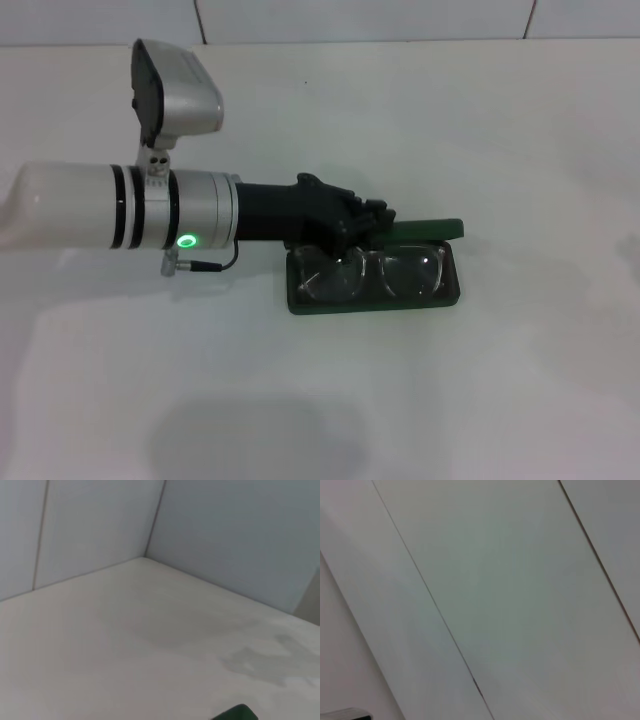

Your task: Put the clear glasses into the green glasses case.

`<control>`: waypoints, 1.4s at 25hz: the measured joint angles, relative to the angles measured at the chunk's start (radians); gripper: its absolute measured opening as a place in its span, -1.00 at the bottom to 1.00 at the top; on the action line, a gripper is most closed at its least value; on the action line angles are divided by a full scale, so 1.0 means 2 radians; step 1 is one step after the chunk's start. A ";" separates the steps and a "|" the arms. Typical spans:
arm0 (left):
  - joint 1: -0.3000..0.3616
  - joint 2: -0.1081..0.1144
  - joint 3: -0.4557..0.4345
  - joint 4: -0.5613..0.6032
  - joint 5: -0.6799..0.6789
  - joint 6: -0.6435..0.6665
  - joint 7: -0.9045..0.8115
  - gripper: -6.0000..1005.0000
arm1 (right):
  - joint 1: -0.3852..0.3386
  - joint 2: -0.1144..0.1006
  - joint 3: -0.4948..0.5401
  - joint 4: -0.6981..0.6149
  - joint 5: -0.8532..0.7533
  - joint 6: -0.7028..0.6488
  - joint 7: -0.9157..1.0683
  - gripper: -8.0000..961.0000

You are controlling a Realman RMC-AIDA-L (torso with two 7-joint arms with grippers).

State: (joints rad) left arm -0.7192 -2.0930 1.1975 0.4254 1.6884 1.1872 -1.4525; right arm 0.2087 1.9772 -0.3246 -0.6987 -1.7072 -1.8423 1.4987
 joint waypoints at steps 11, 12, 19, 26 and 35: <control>0.017 -0.002 0.027 0.001 0.000 0.007 0.003 -0.70 | 0.000 0.000 -0.002 0.007 0.000 -0.001 -0.003 -0.63; 0.019 -0.002 0.028 0.002 0.000 0.011 0.004 -0.70 | 0.001 0.000 -0.002 0.007 0.000 -0.001 -0.003 -0.63; 0.027 -0.001 0.028 0.021 -0.026 0.073 0.010 -0.67 | 0.002 -0.001 -0.007 0.008 0.000 0.000 -0.004 -0.60; 0.080 0.001 0.023 0.091 -0.030 0.166 0.027 -0.64 | 0.011 0.003 -0.090 0.016 -0.002 -0.019 -0.069 -0.58; 0.125 0.024 -0.045 0.122 -0.096 0.359 -0.001 -0.29 | 0.065 0.021 -0.225 0.043 0.005 -0.038 -0.093 -0.33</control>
State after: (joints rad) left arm -0.4693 -2.0443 1.1081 0.6688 1.4963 1.9052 -1.4538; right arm 0.3382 2.0189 -0.7737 -0.6126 -1.6972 -1.9177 1.3133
